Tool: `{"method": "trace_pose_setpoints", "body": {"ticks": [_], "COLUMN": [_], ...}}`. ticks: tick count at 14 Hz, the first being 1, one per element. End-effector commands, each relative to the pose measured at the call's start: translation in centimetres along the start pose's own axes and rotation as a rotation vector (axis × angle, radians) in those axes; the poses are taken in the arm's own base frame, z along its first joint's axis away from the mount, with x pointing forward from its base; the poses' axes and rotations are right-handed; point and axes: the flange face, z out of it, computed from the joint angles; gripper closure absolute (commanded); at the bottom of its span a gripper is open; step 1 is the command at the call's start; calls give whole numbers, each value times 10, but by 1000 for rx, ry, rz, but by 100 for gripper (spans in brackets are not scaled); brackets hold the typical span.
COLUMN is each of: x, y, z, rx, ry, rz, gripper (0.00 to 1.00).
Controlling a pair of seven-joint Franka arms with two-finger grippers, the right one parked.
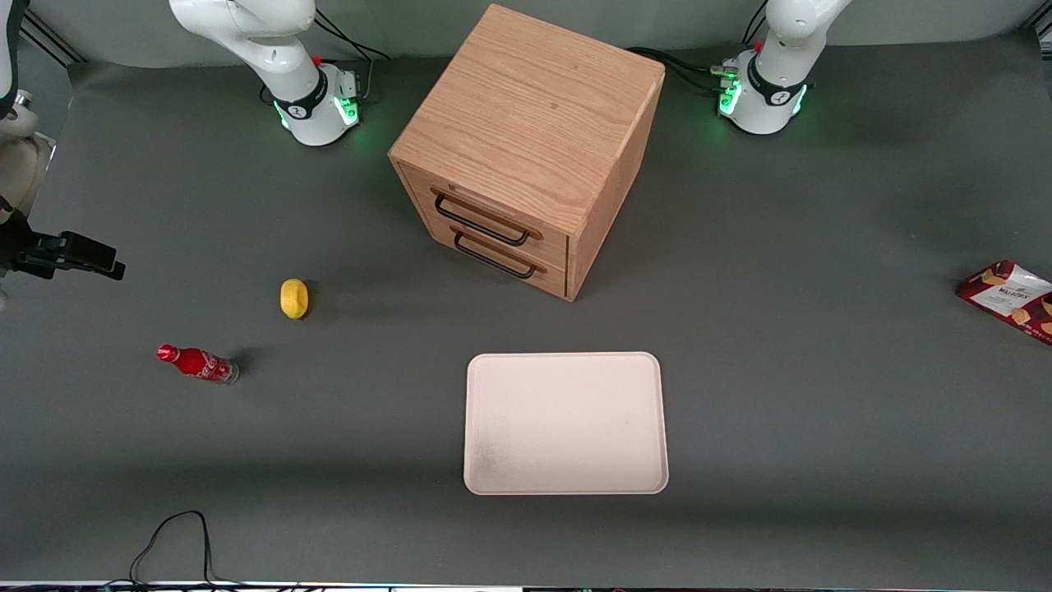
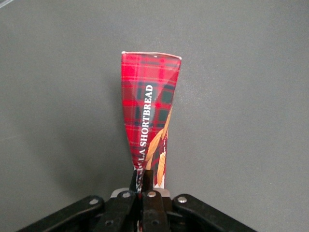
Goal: Place red cookie box on tray
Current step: 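Lift the box upright with the left gripper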
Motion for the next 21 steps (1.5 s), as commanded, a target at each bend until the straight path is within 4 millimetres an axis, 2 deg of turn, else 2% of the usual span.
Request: {"method": "trace_pose_setpoints", "body": {"ticks": [1,2,4,8,12,14,16,18,20,21], "x": [3,5,18,40,45,43,38,31,10,-2], "y": [5,6,10,23,25,23,27,45,104,127], "z": [-9,-17,-55,-172,-290,-334,-361,-365,-365,-368], "rx": [-2,0,3,12,30,30,22,12,-18,-32], "ry": [-8,-19,-51,-84,-45,-35,-33,-37,-45,-50], "rz": [-9,-6,-1,9,24,26,37,71,187,229], "gripper": [100,100,100,100,100,100,100,100,100,100]}}
